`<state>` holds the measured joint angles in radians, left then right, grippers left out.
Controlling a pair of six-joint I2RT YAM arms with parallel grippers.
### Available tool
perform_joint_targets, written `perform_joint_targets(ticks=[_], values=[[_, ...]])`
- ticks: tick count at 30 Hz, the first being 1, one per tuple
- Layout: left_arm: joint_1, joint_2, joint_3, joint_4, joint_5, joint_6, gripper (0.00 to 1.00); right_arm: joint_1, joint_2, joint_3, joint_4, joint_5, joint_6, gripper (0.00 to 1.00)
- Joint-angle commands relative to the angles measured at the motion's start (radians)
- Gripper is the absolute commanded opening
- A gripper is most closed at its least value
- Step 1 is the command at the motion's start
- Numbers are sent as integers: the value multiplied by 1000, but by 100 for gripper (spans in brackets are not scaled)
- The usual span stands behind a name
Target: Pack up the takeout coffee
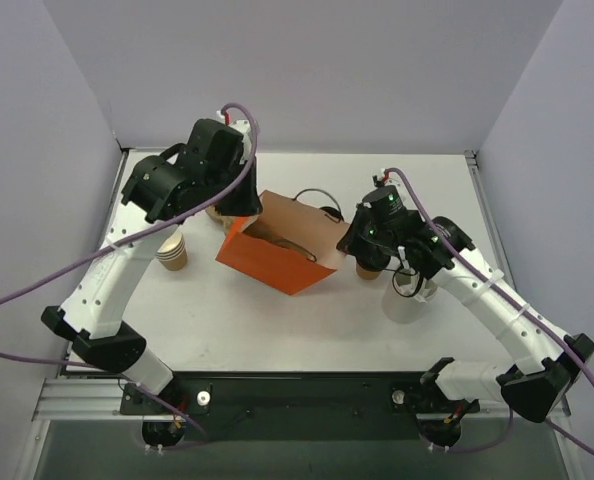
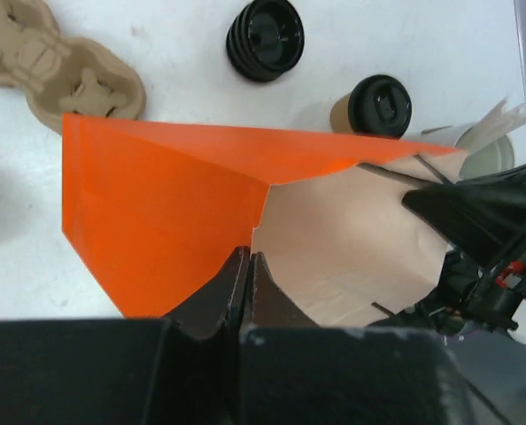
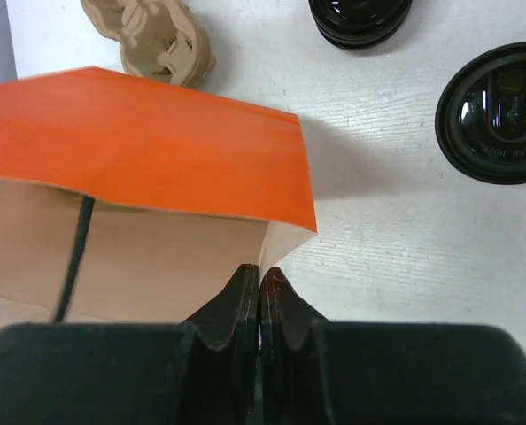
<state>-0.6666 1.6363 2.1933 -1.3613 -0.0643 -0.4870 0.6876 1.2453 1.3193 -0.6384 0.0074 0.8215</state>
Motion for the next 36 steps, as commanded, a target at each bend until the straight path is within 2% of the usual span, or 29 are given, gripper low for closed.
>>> perform_joint_targets(ticks=[1,2,6,7,8,9,10,12,13,16,17,20,23,24,27,31,36], values=[[19,-122,-217,-37,24,-1,0,4,-3,6,-3,8,14,0],[21,-127,-219,-38,43,-10,0,3,-1,18,-10,0,16,0],[-10,-49,53,-163,-14,-15,0,12,0,163,-67,46,-5,0],[-14,-47,46,-182,-53,-10,0,12,5,170,-78,45,-8,0],[-14,-62,-34,-164,-71,-12,0,19,5,158,-81,49,-7,0],[-11,-123,-143,-126,-62,-9,0,26,2,93,-78,54,-1,0],[-4,-151,-337,-31,4,-10,0,29,3,48,-72,46,17,0],[2,-185,-400,22,43,-28,0,27,14,6,-66,36,15,0],[-1,-184,-386,13,40,-33,0,26,14,8,-66,32,11,0],[-2,-133,-192,-77,-3,-15,0,21,6,94,-72,51,-12,0],[-1,-116,-78,-100,-18,-6,0,21,6,125,-86,58,-22,0],[-2,-84,-3,-145,-11,-12,0,24,14,170,-98,68,-18,0],[-4,-144,-156,-81,-8,-31,0,41,-4,129,-96,81,10,0],[-4,-192,-302,-49,7,-36,0,44,-9,101,-96,85,18,0],[1,-210,-408,8,23,-41,0,40,-7,35,-90,83,16,0],[-1,-173,-249,-60,-14,-30,0,30,8,104,-101,85,-10,0],[5,-148,-212,-91,9,-19,0,33,-6,144,-112,91,10,0]])
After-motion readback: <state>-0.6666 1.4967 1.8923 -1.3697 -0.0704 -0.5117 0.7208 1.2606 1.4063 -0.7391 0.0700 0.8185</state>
